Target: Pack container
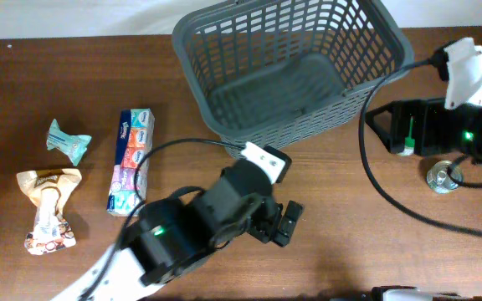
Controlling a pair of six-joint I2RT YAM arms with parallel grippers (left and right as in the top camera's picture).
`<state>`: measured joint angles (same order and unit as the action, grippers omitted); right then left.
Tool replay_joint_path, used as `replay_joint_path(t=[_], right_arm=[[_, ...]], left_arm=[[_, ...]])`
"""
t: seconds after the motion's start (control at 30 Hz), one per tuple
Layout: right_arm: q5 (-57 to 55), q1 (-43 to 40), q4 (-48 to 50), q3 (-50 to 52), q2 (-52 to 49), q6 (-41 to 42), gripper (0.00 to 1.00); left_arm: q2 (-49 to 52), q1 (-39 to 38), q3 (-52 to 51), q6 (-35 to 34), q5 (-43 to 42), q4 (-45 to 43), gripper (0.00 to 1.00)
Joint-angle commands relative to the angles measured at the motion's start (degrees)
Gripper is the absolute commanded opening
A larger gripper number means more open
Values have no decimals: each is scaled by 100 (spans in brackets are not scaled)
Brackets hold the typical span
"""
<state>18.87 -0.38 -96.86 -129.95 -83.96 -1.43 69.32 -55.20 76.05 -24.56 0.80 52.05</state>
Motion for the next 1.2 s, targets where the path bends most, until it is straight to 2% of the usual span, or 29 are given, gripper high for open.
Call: replay_joint_path(t=[0.0,0.13,0.23,0.37,0.6,0.93,1.17], right_arm=[[-4,37,199,-35,66,39,99],[-4,37,863,-52,66,39,99],[70,37,1300,-52,-4,-33,99],[343,37,1401,-50,-326,-219,99],[721,37,1637,-50,-848,-308,99],[754,33,3130,-50,-1355,-254,99],[748,33,3027,-50,-1884,-116,99]], left_arm=[[358,-52,116,164,313,280,99],[376,-63,234,-315,306,684,100],[365,-245,275,-275,323,811,100],[466,-431,275,-280,658,809,99],[647,-433,275,-280,664,804,100],[702,-433,275,-282,535,804,99],[702,-435,275,-284,280,802,99]])
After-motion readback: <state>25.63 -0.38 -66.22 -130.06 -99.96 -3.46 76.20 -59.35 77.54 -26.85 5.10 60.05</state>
